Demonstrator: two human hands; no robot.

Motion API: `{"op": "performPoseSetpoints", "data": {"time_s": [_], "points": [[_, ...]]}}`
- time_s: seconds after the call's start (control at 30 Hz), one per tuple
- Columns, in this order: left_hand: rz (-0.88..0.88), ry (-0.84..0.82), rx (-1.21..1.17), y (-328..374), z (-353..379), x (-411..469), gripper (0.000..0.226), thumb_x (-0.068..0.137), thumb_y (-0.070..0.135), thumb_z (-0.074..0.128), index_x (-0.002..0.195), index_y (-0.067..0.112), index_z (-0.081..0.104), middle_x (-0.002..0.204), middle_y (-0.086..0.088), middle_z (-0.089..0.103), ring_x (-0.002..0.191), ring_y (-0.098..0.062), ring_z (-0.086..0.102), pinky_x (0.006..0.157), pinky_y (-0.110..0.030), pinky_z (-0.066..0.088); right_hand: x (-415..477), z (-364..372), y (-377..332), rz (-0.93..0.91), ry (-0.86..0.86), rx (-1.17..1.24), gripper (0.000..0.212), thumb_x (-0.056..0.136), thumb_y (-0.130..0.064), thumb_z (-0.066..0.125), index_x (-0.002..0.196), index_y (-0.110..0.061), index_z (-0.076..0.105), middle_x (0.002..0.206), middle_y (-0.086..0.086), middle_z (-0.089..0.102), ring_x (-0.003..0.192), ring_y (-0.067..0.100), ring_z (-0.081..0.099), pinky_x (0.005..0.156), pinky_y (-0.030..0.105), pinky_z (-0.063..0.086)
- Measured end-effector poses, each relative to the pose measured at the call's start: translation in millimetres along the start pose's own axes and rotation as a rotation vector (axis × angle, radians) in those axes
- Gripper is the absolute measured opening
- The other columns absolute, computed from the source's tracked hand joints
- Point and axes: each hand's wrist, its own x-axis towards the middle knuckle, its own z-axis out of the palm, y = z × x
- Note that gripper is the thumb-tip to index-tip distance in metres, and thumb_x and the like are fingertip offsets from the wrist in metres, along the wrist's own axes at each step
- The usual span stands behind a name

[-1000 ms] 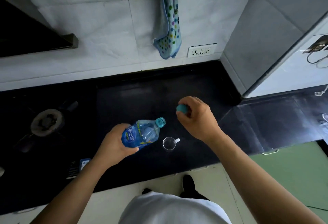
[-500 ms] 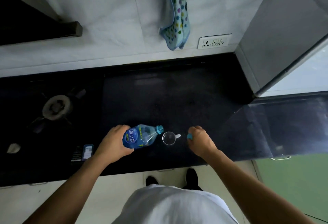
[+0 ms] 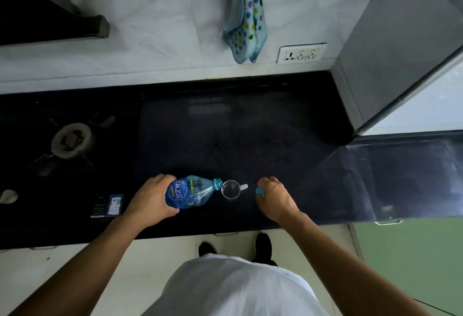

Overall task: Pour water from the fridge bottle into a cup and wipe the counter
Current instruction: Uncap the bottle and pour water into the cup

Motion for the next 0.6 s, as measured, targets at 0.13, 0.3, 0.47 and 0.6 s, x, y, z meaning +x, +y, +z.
{"op": "performPoseSetpoints", "data": {"time_s": [0.13,0.3,0.47,0.6], "points": [[0.006,-0.012,0.021,1.9,0.1,-2.1,0.067,0.054,0.03,0.086,0.114,0.023,0.057,0.11,0.004,0.058,0.099,-0.022,0.056,0.081,-0.035,0.049,-1.9,0.4,2.2,0.002,0.008,-0.004,0.031,0.095,-0.016,0.06,0.125,-0.009,0.058,0.124,0.011,0.052,0.097,0.026,0.063,0.08,0.031,0.055],[0.01,-0.023,0.025,6.7,2.1,-2.7,0.065,0.054,0.03,0.086,0.112,0.023,0.058,0.108,0.004,0.058,0.097,-0.022,0.056,0.081,-0.037,0.05,-3.9,0.6,2.1,0.008,-0.022,0.004,0.03,0.096,-0.015,0.059,0.126,-0.009,0.057,0.123,0.011,0.053,0.099,0.026,0.062,0.084,0.035,0.056],[0.001,-0.026,0.03,5.7,5.4,-2.6,0.067,0.056,0.03,0.085,0.116,0.023,0.057,0.11,0.004,0.058,0.099,-0.022,0.055,0.083,-0.035,0.049,-5.8,2.9,1.3,0.002,-0.015,0.019,0.031,0.095,-0.014,0.058,0.125,-0.009,0.057,0.121,0.011,0.055,0.1,0.026,0.061,0.08,0.032,0.054],[-0.009,-0.032,0.047,5.7,4.7,-2.7,0.065,0.055,0.031,0.085,0.114,0.024,0.057,0.109,0.005,0.058,0.099,-0.021,0.054,0.081,-0.035,0.048,-6.7,5.6,2.7,0.006,-0.01,0.021,0.03,0.094,-0.014,0.058,0.124,-0.009,0.057,0.12,0.012,0.055,0.097,0.027,0.061,0.072,0.027,0.046]]}}
